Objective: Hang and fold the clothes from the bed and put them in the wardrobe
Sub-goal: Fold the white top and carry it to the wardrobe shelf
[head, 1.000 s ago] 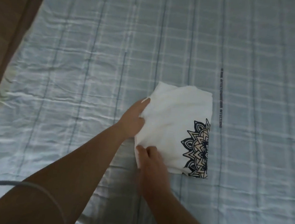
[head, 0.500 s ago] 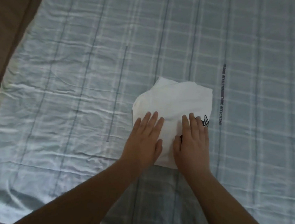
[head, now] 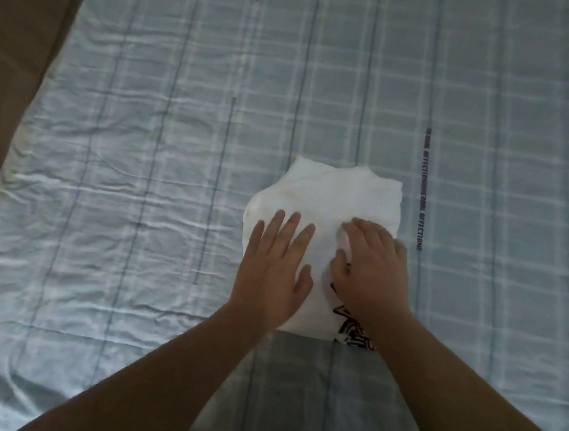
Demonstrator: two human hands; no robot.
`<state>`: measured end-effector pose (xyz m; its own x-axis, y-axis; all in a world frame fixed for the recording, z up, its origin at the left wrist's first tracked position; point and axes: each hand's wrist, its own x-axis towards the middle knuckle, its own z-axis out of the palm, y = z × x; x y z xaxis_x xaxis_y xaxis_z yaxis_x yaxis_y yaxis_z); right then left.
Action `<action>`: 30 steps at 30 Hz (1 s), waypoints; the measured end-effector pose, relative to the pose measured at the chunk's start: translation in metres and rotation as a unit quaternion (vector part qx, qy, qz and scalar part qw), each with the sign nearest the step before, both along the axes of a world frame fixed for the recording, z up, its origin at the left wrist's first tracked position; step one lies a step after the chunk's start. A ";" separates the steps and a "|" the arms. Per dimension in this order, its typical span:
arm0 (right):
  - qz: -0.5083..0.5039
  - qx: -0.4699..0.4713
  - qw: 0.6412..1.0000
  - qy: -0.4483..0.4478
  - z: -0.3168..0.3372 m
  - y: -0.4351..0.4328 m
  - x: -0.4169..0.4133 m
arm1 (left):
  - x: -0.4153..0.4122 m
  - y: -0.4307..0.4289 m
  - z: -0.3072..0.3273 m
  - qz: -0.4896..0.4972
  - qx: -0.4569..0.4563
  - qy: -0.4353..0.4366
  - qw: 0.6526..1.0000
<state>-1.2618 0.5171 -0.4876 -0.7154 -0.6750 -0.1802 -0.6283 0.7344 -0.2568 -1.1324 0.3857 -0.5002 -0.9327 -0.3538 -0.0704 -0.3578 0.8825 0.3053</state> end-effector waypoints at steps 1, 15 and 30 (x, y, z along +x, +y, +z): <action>0.005 -0.003 1.000 0.006 -0.002 -0.005 -0.012 | -0.018 -0.007 0.001 0.000 -0.006 -0.005 1.000; 0.056 0.079 0.995 0.008 -0.063 -0.019 -0.061 | -0.081 -0.046 -0.058 -0.006 -0.044 -0.098 0.994; -0.401 -0.152 0.820 -0.380 -0.020 -0.026 -0.127 | -0.118 -0.140 -0.021 0.183 0.360 -0.161 0.901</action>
